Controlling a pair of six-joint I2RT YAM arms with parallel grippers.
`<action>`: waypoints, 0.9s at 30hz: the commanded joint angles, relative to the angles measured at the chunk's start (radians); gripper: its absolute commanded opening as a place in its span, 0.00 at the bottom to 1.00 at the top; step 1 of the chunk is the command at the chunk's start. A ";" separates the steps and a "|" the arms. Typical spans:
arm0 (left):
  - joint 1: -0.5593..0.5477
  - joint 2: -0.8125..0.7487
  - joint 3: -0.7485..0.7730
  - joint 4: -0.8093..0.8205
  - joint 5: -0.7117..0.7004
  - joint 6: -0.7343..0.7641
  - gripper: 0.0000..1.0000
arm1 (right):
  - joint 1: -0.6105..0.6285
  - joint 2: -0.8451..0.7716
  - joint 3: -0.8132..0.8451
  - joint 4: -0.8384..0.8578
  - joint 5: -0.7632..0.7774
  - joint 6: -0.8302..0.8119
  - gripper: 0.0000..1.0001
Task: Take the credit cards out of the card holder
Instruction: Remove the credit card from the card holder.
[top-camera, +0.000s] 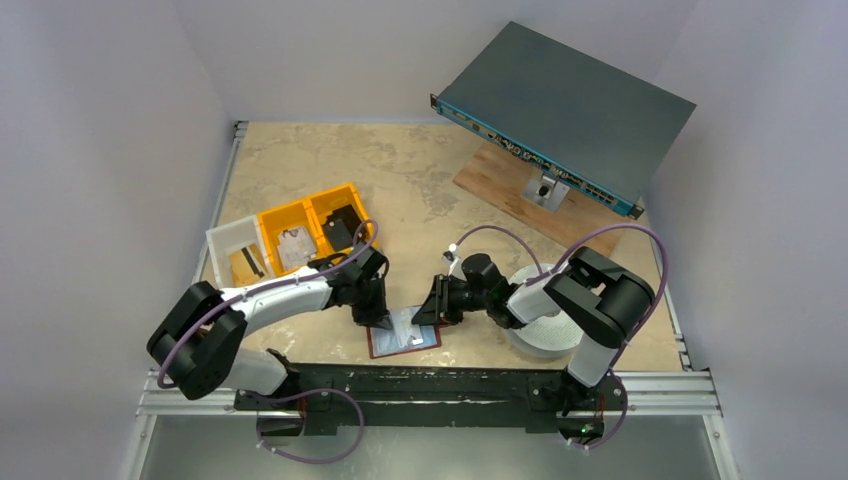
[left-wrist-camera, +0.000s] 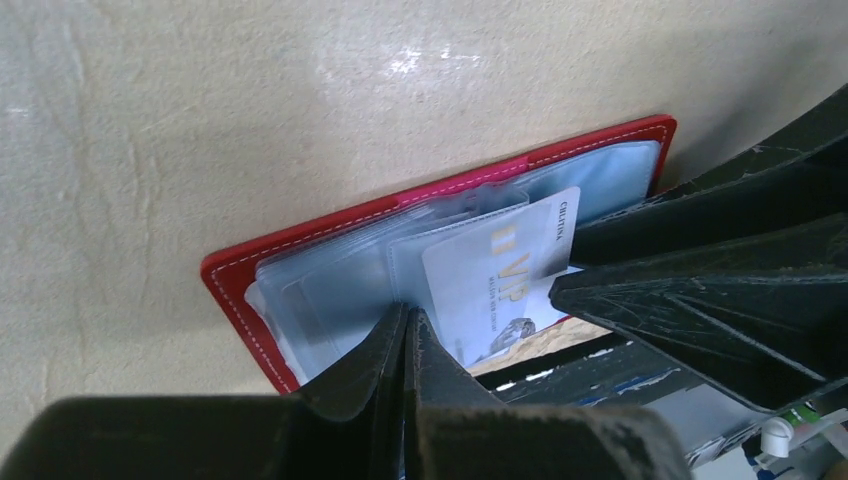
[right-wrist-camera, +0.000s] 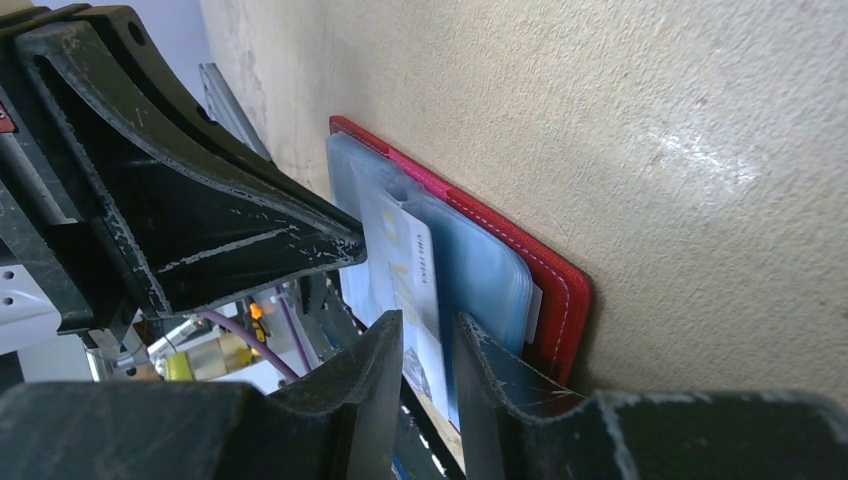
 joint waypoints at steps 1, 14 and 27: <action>-0.012 0.044 -0.027 0.042 -0.021 -0.010 0.00 | -0.002 0.043 -0.004 -0.068 0.044 -0.040 0.27; -0.014 0.082 -0.046 -0.002 -0.081 -0.045 0.00 | 0.000 -0.005 0.001 -0.082 0.029 -0.035 0.08; -0.012 0.063 -0.088 -0.038 -0.124 -0.058 0.00 | -0.054 -0.103 -0.046 -0.212 0.096 -0.088 0.00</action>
